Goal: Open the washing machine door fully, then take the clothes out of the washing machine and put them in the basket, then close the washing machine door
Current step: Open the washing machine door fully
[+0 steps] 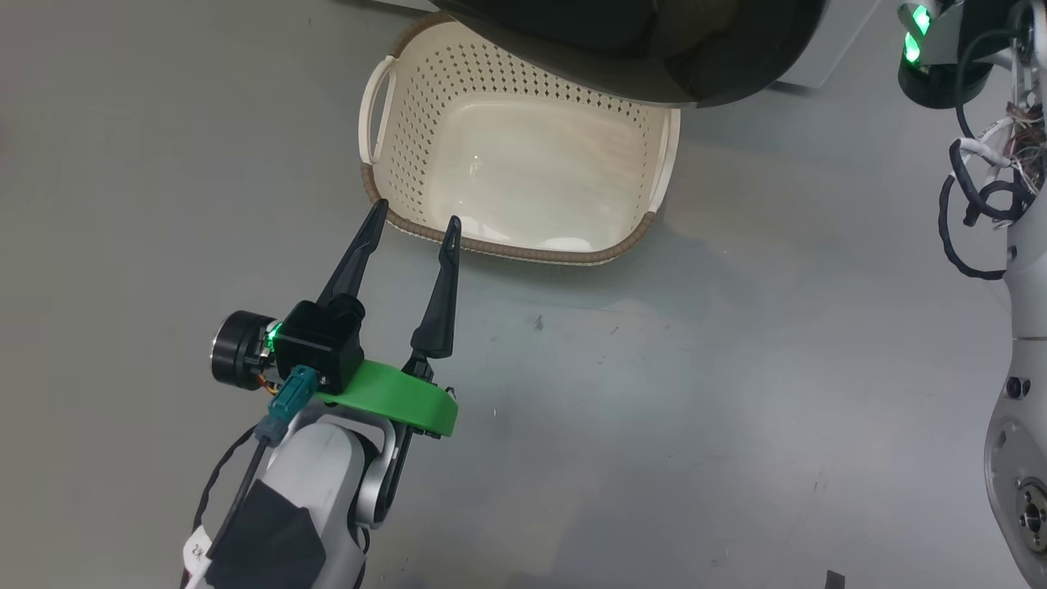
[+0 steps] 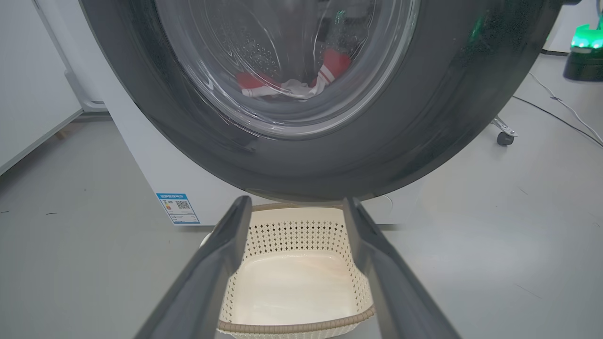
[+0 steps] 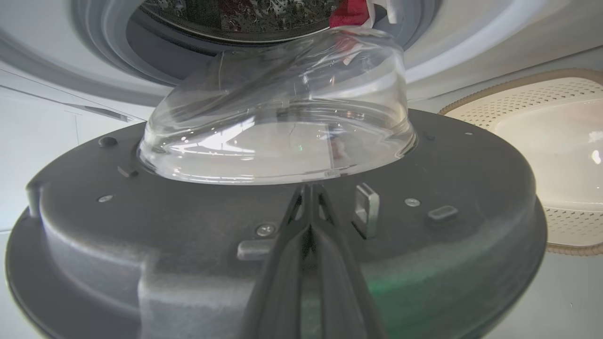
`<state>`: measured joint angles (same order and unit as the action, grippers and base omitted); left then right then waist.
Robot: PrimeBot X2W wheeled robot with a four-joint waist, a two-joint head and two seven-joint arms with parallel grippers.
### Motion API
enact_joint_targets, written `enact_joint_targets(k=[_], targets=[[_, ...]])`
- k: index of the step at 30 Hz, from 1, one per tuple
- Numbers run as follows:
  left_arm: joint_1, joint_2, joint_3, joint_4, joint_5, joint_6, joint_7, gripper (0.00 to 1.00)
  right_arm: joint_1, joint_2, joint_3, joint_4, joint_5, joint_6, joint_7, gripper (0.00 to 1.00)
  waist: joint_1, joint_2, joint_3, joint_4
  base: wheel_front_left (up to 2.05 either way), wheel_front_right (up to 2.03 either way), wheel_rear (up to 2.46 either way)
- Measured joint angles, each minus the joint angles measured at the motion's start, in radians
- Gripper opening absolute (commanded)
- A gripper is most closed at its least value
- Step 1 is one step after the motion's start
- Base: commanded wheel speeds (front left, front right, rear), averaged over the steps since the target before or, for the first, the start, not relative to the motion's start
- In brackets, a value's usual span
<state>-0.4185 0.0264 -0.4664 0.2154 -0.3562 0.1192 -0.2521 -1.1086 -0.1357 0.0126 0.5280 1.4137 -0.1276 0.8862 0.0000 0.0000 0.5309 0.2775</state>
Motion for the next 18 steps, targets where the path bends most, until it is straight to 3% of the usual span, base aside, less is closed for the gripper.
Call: enact_joint_targets(k=[12,18], targets=[[0.052,0.000,0.033,0.006,0.007,0.000,0.000,1.00,0.053,0.008,0.013,-0.004,0.000,0.000,0.024,0.00,0.0000,0.0000,-0.035,-0.009,0.00,0.00,0.00],[0.052,0.001,0.034,0.003,0.007,0.000,0.000,1.00,0.054,-0.002,-0.001,-0.024,-0.021,0.004,-0.022,0.00,0.0000,0.0000,-0.040,-0.011,0.00,0.00,0.00]])
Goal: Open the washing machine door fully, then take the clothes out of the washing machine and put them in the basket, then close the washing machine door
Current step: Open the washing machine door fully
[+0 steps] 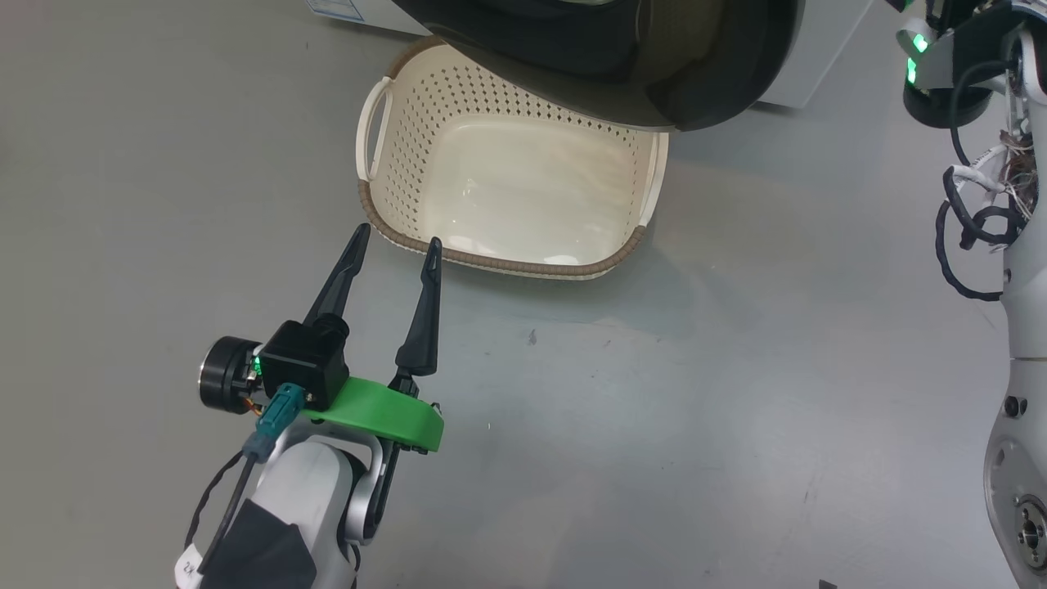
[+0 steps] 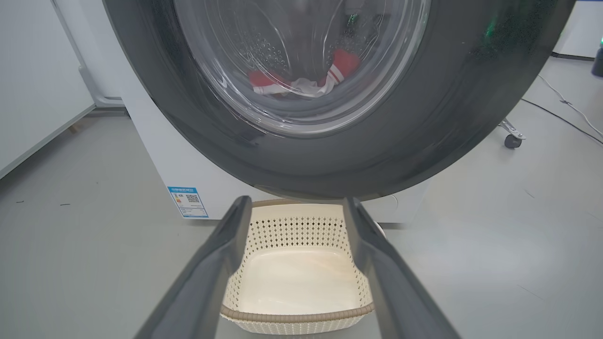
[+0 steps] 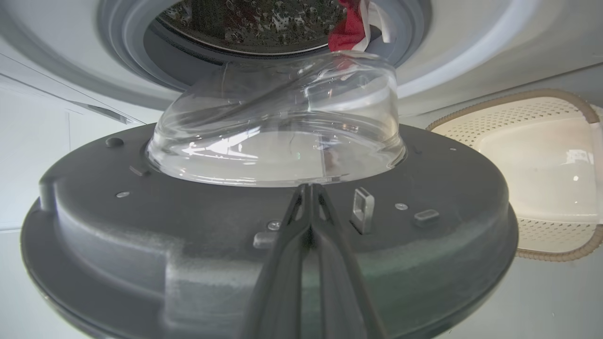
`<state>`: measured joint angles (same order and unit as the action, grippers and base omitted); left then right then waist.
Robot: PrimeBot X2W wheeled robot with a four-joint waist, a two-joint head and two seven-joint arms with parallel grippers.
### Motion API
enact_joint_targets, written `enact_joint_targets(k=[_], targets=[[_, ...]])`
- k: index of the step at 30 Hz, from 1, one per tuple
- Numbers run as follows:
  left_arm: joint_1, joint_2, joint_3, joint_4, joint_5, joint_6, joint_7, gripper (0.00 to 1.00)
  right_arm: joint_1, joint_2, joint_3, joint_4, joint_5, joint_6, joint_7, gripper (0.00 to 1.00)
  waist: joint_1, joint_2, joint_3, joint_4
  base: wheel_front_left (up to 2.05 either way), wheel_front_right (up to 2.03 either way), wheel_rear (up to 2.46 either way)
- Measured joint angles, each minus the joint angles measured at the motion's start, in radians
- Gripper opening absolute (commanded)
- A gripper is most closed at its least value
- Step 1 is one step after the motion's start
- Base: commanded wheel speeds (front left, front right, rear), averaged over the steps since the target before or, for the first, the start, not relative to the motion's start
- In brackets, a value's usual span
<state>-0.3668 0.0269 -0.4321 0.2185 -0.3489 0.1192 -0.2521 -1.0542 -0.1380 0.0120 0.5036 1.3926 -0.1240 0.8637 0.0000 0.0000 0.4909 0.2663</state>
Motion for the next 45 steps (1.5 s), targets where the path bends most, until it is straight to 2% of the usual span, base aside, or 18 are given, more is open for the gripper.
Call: enact_joint_targets(k=[3,10,12,21,24,30,34,39,44,45], targets=[[0.000,0.000,0.007,0.001,0.003,0.000,0.000,1.00,0.014,-0.016,-0.004,-0.018,-0.032,0.049,-0.049,0.00,0.0000,0.0000,-0.008,-0.002,0.00,0.00,0.00],[0.002,0.000,0.026,0.004,0.002,0.000,0.000,1.00,0.078,-0.095,0.063,-0.064,-0.209,0.220,-0.175,0.00,0.0000,0.0000,-0.046,-0.014,0.00,0.00,0.00],[0.003,0.000,0.040,0.009,0.003,0.000,0.000,1.00,0.099,-0.098,0.075,-0.067,-0.241,0.254,-0.212,0.00,0.0000,0.0000,-0.060,-0.019,0.00,0.00,0.00],[0.040,0.001,0.092,0.028,0.004,0.000,0.000,1.00,0.191,-0.145,0.181,-0.135,-0.447,0.255,-0.410,0.00,0.0000,0.0000,-0.133,-0.060,0.00,0.00,0.00],[0.050,0.001,0.123,0.020,-0.040,0.000,0.000,1.00,0.228,-0.154,0.199,-0.160,-0.497,0.255,-0.494,0.00,0.0000,0.0000,-0.155,-0.079,0.00,0.00,0.00],[0.054,0.002,0.141,0.005,-0.054,0.000,0.000,1.00,0.318,-0.208,0.283,-0.232,-0.615,0.254,-0.647,0.00,0.0000,0.0000,-0.200,-0.115,0.00,0.00,0.00],[0.061,0.002,0.158,0.006,-0.023,0.000,0.000,1.00,0.387,-0.245,0.332,-0.249,-0.703,0.254,-0.743,0.00,0.0000,0.0000,-0.226,-0.139,0.00,0.00,0.00],[0.095,0.002,0.185,0.010,-0.017,0.000,0.000,1.00,0.512,-0.243,0.305,-0.234,-0.735,0.254,-0.877,0.00,0.0000,0.0000,-0.264,-0.171,0.00,0.00,0.00],[0.125,0.003,0.213,0.010,-0.002,0.000,0.000,1.00,0.621,-0.196,0.288,-0.220,-0.732,0.242,-0.965,0.00,-0.0001,0.0000,-0.289,-0.199,0.00,0.00,0.00],[0.129,0.003,0.214,0.011,-0.002,0.000,0.000,1.00,0.641,-0.194,0.285,-0.216,-0.734,0.234,-0.981,0.18,0.0000,0.0000,-0.294,-0.203,0.00,0.00,0.00]])
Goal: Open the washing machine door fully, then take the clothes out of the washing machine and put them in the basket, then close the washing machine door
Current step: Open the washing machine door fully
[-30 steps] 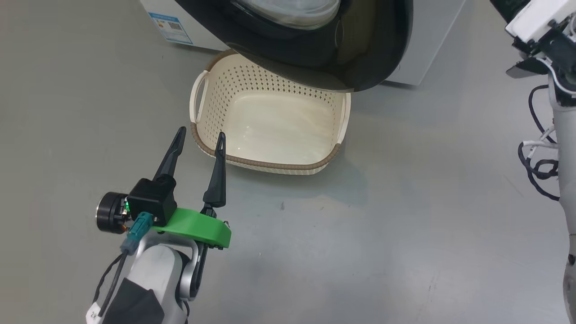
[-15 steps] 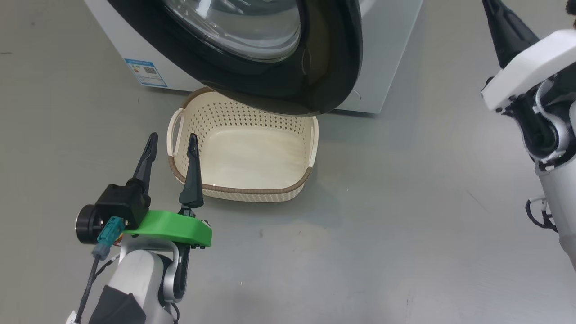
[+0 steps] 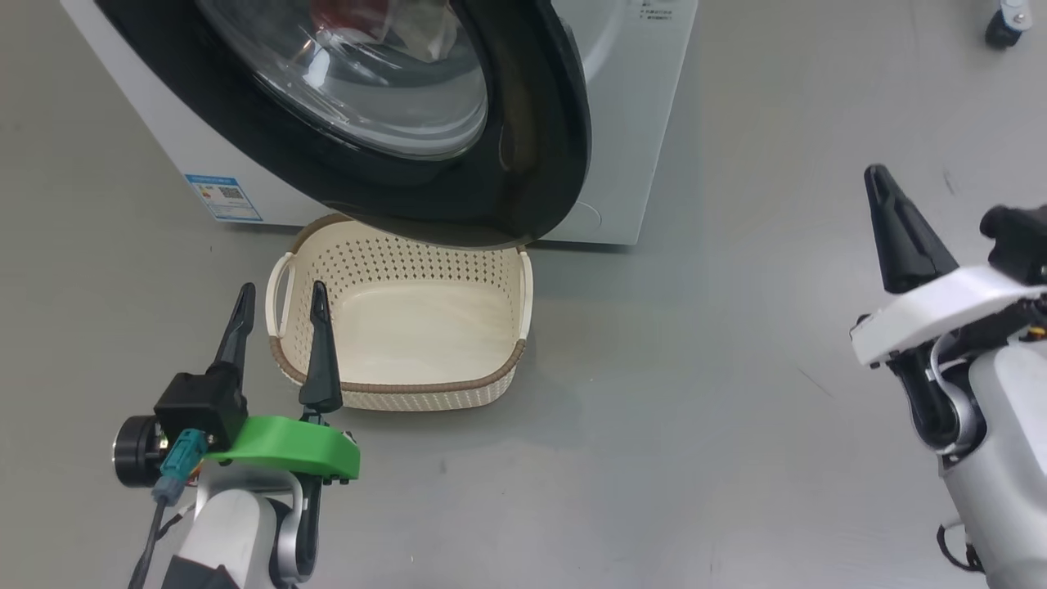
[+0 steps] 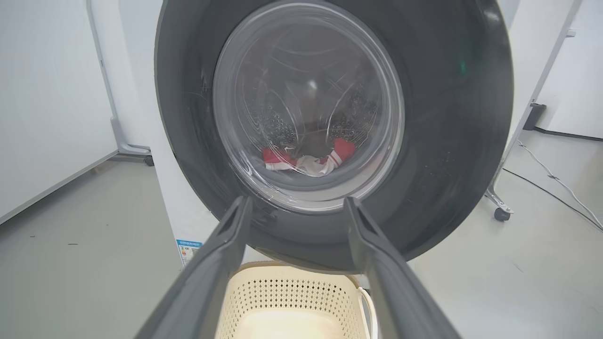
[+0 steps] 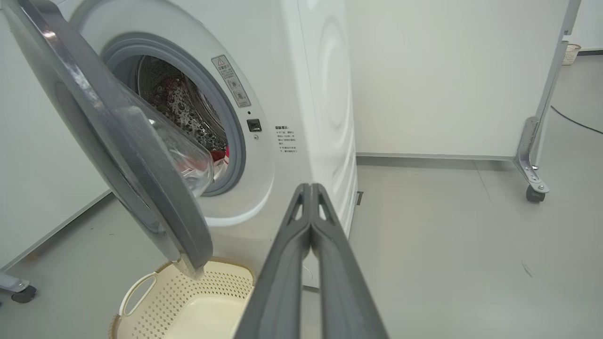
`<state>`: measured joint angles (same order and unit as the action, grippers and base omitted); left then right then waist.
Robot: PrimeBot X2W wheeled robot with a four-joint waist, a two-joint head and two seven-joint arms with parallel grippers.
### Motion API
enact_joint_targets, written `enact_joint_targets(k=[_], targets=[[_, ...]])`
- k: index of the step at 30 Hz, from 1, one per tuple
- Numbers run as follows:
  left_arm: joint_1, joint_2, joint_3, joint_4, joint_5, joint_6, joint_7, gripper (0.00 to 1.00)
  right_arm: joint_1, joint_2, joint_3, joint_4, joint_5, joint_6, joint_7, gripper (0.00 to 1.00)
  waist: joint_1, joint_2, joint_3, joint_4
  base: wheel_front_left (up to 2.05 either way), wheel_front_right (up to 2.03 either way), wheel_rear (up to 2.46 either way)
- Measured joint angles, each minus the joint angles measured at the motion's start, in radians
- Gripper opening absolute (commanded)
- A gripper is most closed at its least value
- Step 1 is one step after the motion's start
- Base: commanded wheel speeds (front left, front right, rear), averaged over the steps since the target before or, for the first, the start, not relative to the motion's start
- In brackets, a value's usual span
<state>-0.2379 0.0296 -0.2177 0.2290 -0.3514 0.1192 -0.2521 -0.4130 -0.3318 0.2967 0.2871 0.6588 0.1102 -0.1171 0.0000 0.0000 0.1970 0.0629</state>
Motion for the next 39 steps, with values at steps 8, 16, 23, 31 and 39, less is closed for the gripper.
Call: enact_joint_targets(k=[8,16,23,31,39], targets=[[0.036,0.001,0.016,0.005,0.002,0.000,0.000,1.00,0.137,0.062,-0.015,0.017,-0.004,-0.053,-0.108,1.00,-0.0001,0.0000,-0.031,-0.029,0.00,0.00,0.00],[0.054,0.001,0.016,0.004,0.003,0.000,0.000,1.00,0.171,0.075,-0.032,0.000,-0.005,-0.069,-0.119,1.00,0.0000,0.0000,-0.041,-0.038,0.00,0.00,0.00],[0.068,0.001,0.006,0.004,0.003,0.000,0.000,1.00,0.180,0.075,-0.033,-0.015,-0.025,-0.069,-0.123,1.00,0.0000,0.0000,-0.045,-0.039,0.00,0.00,0.00],[0.070,0.001,-0.003,0.004,0.003,0.000,0.000,1.00,0.201,0.079,-0.032,-0.020,-0.030,-0.069,-0.126,1.00,0.0000,0.0000,-0.047,-0.035,0.00,0.00,0.00],[0.079,0.001,-0.003,0.004,0.003,0.000,0.000,1.00,0.203,0.083,-0.033,-0.033,-0.038,-0.069,-0.126,1.00,0.0000,0.0000,-0.050,-0.032,0.00,0.00,0.00]])
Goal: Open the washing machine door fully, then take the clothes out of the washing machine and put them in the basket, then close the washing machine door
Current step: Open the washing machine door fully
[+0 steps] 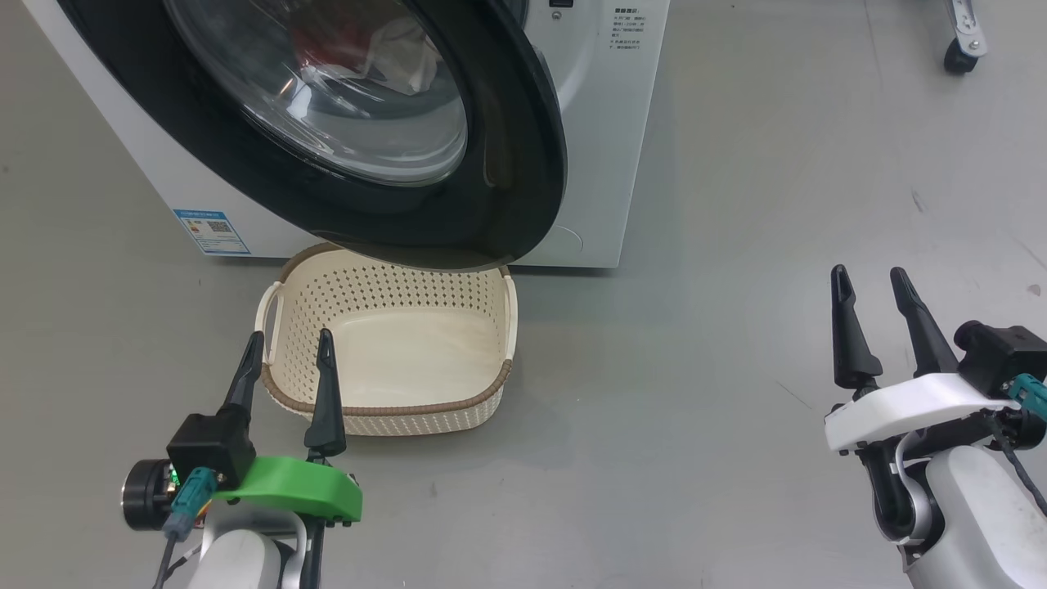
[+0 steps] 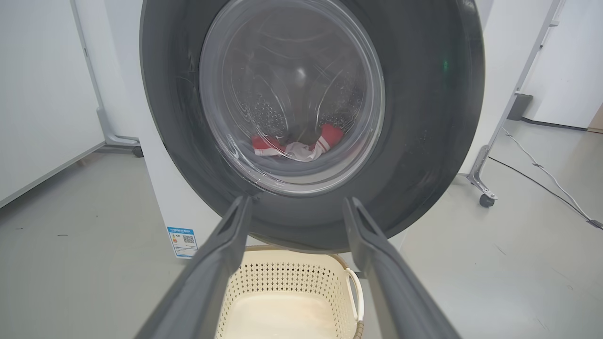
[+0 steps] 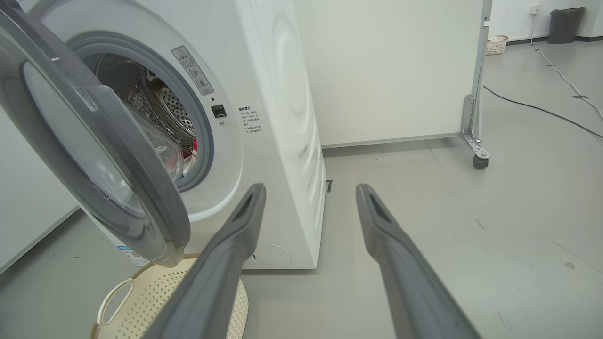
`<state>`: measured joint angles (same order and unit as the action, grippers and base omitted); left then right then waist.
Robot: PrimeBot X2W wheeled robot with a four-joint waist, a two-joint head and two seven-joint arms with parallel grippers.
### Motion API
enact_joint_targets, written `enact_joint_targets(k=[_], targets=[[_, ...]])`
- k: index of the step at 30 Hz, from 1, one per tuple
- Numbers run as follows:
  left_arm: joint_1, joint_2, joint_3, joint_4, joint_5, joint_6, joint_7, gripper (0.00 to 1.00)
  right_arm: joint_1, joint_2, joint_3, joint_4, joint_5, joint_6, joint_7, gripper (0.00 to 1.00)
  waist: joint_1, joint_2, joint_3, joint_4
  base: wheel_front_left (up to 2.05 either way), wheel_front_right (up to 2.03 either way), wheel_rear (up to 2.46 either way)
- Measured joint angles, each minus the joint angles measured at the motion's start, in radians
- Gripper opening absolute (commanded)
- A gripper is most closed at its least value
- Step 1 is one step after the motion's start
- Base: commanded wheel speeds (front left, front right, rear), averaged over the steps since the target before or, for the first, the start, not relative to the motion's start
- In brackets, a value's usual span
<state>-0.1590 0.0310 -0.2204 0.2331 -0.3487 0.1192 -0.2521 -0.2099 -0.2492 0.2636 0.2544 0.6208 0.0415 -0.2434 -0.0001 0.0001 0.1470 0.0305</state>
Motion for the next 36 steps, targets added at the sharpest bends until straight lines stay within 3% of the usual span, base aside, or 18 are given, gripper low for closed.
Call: enact_joint_targets(k=[36], targets=[[0.003,0.001,-0.003,-0.005,0.000,0.000,0.000,1.00,0.034,0.016,-0.006,-0.022,-0.051,0.000,-0.006,1.00,0.0000,0.0000,-0.007,0.004,0.00,0.00,0.00]])
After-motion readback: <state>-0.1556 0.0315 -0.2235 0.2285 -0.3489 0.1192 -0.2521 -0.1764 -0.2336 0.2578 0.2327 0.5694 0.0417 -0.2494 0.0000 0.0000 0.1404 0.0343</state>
